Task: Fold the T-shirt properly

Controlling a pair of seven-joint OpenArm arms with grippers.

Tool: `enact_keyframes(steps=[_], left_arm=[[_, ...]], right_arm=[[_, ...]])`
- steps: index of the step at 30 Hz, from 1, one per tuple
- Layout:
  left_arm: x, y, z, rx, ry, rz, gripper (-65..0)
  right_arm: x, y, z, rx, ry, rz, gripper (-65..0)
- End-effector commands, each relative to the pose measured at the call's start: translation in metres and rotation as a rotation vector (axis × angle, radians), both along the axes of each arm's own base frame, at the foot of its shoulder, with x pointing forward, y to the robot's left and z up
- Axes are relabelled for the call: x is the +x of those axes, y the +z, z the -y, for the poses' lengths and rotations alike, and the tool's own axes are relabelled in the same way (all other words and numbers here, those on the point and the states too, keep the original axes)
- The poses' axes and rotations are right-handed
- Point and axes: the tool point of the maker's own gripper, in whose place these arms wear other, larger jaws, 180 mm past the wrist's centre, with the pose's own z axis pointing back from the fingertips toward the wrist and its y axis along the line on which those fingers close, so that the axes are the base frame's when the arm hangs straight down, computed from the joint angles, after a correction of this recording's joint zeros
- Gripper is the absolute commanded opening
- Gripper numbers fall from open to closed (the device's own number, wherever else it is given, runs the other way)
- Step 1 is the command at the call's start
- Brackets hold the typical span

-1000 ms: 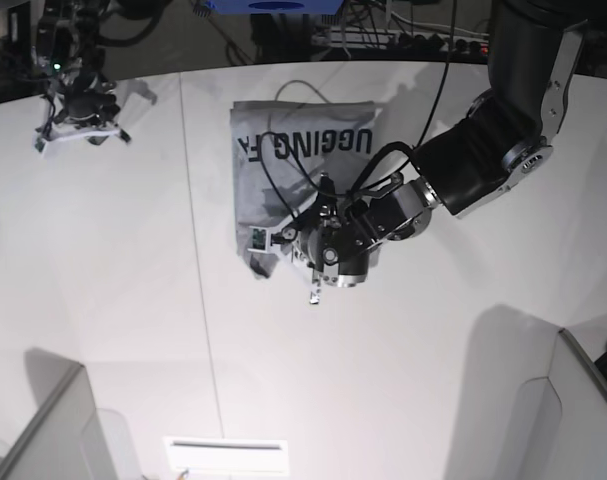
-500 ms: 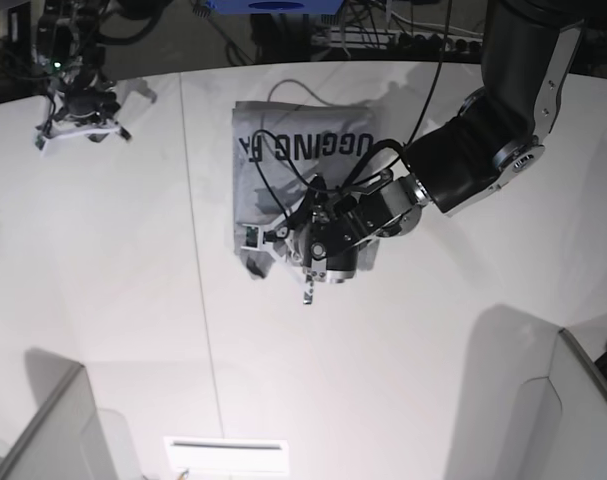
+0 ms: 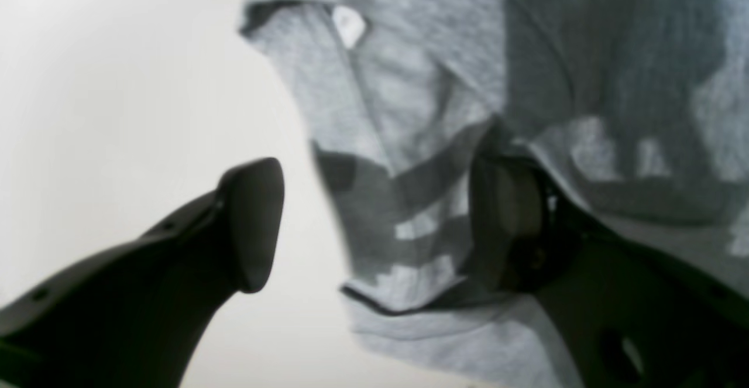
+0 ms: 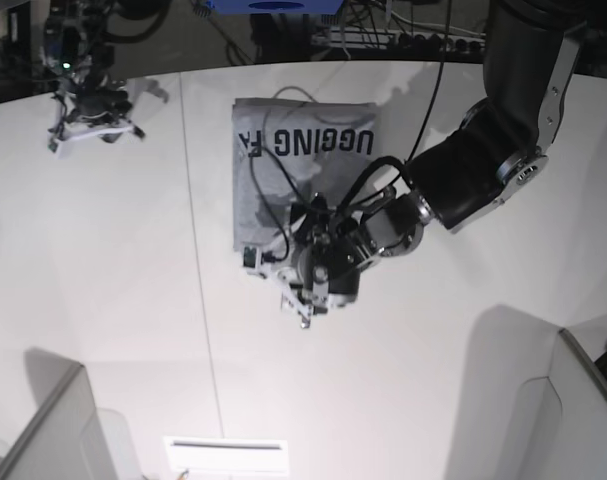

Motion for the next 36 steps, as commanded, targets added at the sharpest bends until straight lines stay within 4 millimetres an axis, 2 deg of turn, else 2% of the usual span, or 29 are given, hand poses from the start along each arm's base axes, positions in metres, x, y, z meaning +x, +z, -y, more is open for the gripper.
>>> enact_keyframes(steps=[1,4,7,10,11,13,16,19,23,25,27,31,36], left_arm=[[0.026,0.035,0.016,-0.071,0.019,0.073,-16.1],[0.054,0.069,0.02,-0.164,0.1,0.13,-16.6],[0.074,0.095,0.01,-0.208,0.164,0.211,-16.9],[0.074,0.119,-0.004,-0.299,0.241,0.296,-18.4],[0.071,0.126,-0.011,-0.333,0.273,0.328,-22.2],[0.059,0.136,-0.029,-0.384,0.335,0.385,-35.7],[0.034,0.147,-0.05,-0.446,0.402,0.465,-65.0],[0.005,0.14,-0.072,-0.499,0.463,0.497,-65.0],[-0.04,0.103,-0.091,-0.591,0.506,0.455,-65.0],[-0.073,0.084,-0.099,-0.686,0.532,0.416,-65.0],[-0.106,0.077,-0.108,-0.793,0.567,0.411,-65.0],[-0.167,0.079,-0.127,-1.03,0.691,0.416,-65.0],[-0.223,0.094,-0.148,-1.238,0.793,0.436,-65.0]], right_arm=[[0.008,0.009,0.0,-0.015,0.016,0.038,-65.0],[0.016,0.01,-0.01,-0.003,0.039,0.053,-65.0],[0.017,0.012,-0.005,-0.022,0.052,0.052,-65.0],[0.017,0.014,-0.001,-0.05,0.092,0.045,-65.0],[0.019,0.017,0.002,-0.063,0.103,0.05,-65.0],[0.023,0.024,0.005,-0.08,0.118,0.067,-65.0],[0.033,0.044,0.009,-0.128,0.181,0.132,-65.0],[0.045,0.062,0.007,-0.179,0.299,0.233,-65.0],[0.049,0.072,0.005,-0.275,0.429,0.301,-65.0],[0.049,0.076,0.003,-0.381,0.513,0.332,-65.0],[0.045,0.077,-0.005,-0.475,0.591,0.362,-65.0],[0.037,0.088,-0.008,-0.577,0.62,0.467,-65.0],[0.013,0.105,-0.002,-0.546,0.503,0.589,-65.0]])
